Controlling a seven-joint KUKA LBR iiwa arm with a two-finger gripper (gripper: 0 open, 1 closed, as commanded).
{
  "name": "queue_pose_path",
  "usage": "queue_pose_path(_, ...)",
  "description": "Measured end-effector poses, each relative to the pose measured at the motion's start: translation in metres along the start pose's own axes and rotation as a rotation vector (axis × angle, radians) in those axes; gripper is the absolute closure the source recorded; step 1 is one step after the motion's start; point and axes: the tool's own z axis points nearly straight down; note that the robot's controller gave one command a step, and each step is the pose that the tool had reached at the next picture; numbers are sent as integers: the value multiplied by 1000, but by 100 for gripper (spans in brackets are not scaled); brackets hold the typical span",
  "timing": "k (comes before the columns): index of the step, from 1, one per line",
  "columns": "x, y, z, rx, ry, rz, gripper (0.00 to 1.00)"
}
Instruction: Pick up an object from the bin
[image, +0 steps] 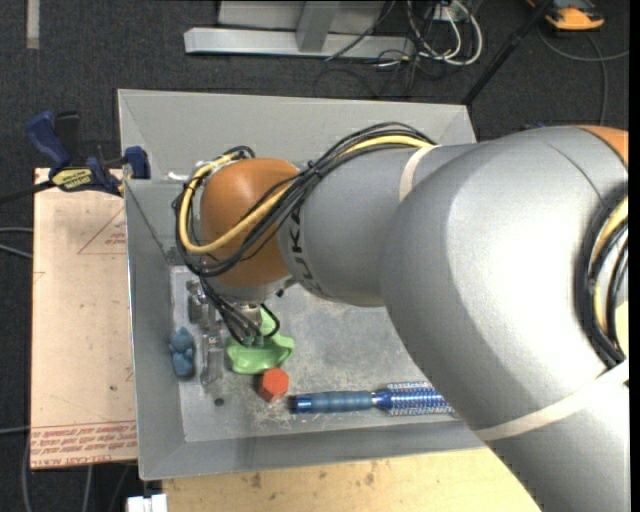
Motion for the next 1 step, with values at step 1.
queue_pose_path(1,-4,-88,-1,4,0,80,0)
